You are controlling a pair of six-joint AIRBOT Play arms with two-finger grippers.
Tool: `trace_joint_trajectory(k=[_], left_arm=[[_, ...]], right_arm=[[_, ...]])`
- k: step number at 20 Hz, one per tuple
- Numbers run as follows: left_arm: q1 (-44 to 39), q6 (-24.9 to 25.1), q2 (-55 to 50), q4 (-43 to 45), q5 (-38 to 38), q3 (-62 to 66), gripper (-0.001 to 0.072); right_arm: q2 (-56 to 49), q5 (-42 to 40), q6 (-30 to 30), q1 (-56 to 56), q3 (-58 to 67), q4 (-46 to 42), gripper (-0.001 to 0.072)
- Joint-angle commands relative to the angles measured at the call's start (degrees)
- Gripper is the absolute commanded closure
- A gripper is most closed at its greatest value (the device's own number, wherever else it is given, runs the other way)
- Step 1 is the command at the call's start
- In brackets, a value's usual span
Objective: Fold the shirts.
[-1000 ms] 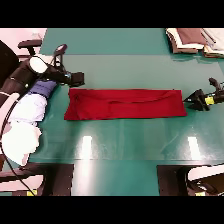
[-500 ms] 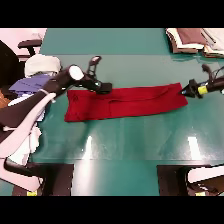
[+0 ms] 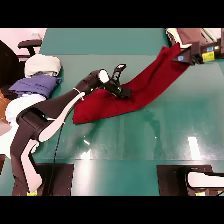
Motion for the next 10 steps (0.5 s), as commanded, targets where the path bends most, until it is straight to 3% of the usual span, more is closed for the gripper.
trace_joint_trajectory(k=[1,4,7,10], left_arm=[[-1.05,-0.11,-1.88,-0.59,0.28,1.75,0.0686],[-1.03,-1.29,-1.68,-0.61,1.60,1.77,0.0685],[2.19,-3.28,0.50,0.74,-2.54,2.64,0.0686],[9.05,-3.23,8.31,8.87,-7.39,2.60,0.0686]], right_arm=[[0.72,-1.38,1.25,6.60,4.04,1.88,0.0698],[0.72,-3.15,1.38,10.62,4.11,3.23,0.0698],[0.24,-5.11,1.36,14.32,4.11,3.19,0.0698],[-0.85,-8.11,1.33,20.26,4.11,3.65,0.0698]])
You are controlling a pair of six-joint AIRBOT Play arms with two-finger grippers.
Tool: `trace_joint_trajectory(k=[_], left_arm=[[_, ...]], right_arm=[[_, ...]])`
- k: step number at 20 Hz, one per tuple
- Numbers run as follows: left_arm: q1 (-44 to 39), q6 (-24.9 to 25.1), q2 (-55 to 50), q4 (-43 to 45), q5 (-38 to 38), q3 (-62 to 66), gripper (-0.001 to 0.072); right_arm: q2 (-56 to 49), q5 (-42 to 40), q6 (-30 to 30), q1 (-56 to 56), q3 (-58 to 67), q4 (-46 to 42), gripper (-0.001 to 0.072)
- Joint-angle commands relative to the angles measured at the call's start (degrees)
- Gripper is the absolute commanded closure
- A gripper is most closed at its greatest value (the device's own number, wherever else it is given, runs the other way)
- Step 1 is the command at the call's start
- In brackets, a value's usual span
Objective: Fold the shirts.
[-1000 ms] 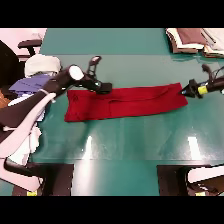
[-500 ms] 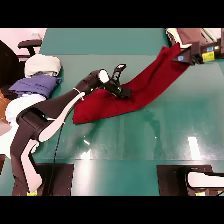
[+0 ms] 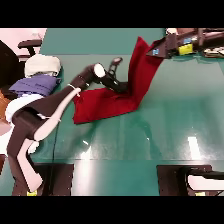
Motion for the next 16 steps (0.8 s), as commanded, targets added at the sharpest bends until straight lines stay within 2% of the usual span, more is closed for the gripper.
trace_joint_trajectory(k=[1,6,7,8,9,12,16], left_arm=[[7.39,-0.33,8.09,8.83,-5.57,0.31,0.0685],[21.24,1.55,24.79,18.18,-10.40,0.31,0.0685],[23.23,1.53,27.15,19.08,-10.54,0.31,0.0685],[25.07,1.55,29.22,19.30,-10.82,0.28,0.0685],[26.47,1.55,30.84,19.30,-11.06,0.31,0.0685],[28.15,1.57,33.11,19.28,-12.22,0.28,0.0685],[27.87,1.57,33.09,17.53,-13.84,-0.07,0.0685]], right_arm=[[-1.68,-4.96,-0.52,7.52,0.17,1.92,0.0699],[-11.21,-18.67,-7.43,24.28,0.20,10.05,0.0696],[-13.64,-21.97,-8.85,27.39,0.20,10.32,0.0617],[-15.78,-24.39,-9.94,29.70,0.20,10.29,0.0402],[-17.35,-24.79,-10.08,30.95,0.24,10.25,0.0347],[-18.88,-17.90,-9.70,29.00,0.15,7.43,0.0347],[-16.63,-7.28,-4.76,18.05,-1.38,-5.62,0.0348]])
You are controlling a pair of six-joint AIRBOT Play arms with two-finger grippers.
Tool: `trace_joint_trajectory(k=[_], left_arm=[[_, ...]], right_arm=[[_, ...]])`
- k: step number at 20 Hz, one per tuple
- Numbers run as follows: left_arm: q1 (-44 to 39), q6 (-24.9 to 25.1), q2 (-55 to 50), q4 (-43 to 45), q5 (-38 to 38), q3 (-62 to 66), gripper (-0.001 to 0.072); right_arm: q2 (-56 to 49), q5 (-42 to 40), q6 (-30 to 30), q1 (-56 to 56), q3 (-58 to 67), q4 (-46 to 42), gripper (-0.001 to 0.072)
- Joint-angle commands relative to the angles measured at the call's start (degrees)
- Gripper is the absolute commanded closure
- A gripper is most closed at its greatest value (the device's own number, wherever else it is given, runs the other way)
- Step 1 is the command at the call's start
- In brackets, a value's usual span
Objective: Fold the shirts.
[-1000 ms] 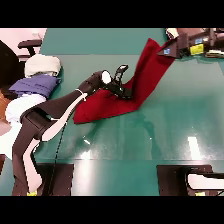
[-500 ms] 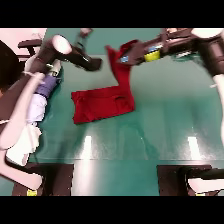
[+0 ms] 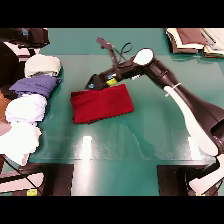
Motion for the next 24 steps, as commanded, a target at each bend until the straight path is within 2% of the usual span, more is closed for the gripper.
trace_joint_trajectory(k=[1,3,4,5,6,10,17,18,20,21,22,24], left_arm=[[0.72,0.02,0.81,-1.20,-1.25,-0.28,0.0685],[0.70,0.02,0.74,-1.77,-1.07,-0.46,0.0685],[0.33,0.02,0.66,-1.73,-1.05,-0.46,0.0685],[-0.35,0.44,0.50,-1.75,-0.98,-0.46,0.0685],[-1.29,1.31,0.26,-1.75,-0.83,-0.50,0.0685],[-5.84,1.51,-1.42,-1.75,1.40,-1.20,0.0685],[-7.08,1.46,-3.41,-2.47,1.60,-1.27,0.0685],[-7.08,1.49,-3.41,-2.47,1.29,-1.27,0.0685],[-7.08,1.49,-3.41,-2.80,0.55,-1.27,0.0685],[-7.10,1.49,-3.41,-3.32,0.42,-1.27,0.0685],[-7.32,1.49,-3.41,-3.98,0.31,-1.27,0.0686],[-8.68,1.51,-3.41,-3.78,0.20,-1.27,0.0686]], right_arm=[[1.75,7.41,4.24,-8.76,-3.41,-11.08,0.0348],[4.50,7.39,7.06,-15.91,-9.90,-16.00,0.0345],[5.46,6.86,7.28,-19.47,-13.11,-17.00,0.0297],[5.90,5.92,7.63,-23.08,-16.33,-16.15,0.0129],[5.51,5.11,8.92,-25.92,-18.73,-15.08,0.0107],[0.37,5.25,8.87,-28.61,-22.40,-8.81,0.0117],[-12.76,4.61,7.87,-16.02,-11.65,-2.32,0.0120],[-14.58,4.44,7.87,-14.34,-9.25,-2.12,0.0226],[-16.79,4.35,7.87,-11.91,-5.53,-3.06,0.0532],[-17.11,4.33,7.87,-11.39,-4.33,-3.19,0.0626],[-17.00,4.37,7.87,-11.37,-3.19,-3.21,0.0687],[-14.95,4.26,7.85,-13.31,-2.36,-3.72,0.0698]])
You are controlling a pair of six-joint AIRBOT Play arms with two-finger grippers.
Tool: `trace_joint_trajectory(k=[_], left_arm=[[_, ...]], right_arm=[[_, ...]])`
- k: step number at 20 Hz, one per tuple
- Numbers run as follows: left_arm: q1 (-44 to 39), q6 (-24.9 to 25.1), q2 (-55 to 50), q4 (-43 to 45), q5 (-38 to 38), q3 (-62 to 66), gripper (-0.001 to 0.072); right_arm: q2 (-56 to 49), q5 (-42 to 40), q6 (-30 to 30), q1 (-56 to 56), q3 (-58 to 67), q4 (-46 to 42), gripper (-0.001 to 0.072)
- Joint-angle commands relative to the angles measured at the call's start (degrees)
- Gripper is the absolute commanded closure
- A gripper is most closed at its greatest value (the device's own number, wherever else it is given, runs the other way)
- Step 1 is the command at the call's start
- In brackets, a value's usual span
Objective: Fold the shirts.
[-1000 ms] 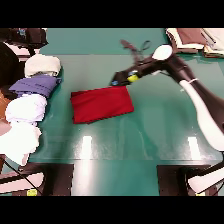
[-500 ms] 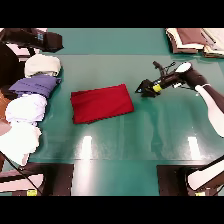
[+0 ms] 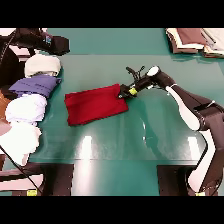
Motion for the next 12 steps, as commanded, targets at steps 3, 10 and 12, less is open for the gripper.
trace_joint_trajectory(k=[3,10,12], left_arm=[[-4.85,0.52,-0.07,-0.44,-0.09,0.02,0.0686],[-11.06,1.46,-0.07,-0.46,0.13,0.02,0.0685],[-11.13,1.44,-0.07,-0.74,0.28,0.02,0.0686]], right_arm=[[7.63,-0.09,0.09,-6.58,0.81,-7.96,0.0698],[32.09,-4.15,1.84,-36.76,-17.73,-16.20,0.0698],[37.99,-5.77,3.30,-47.63,-22.05,-18.71,0.0698]])
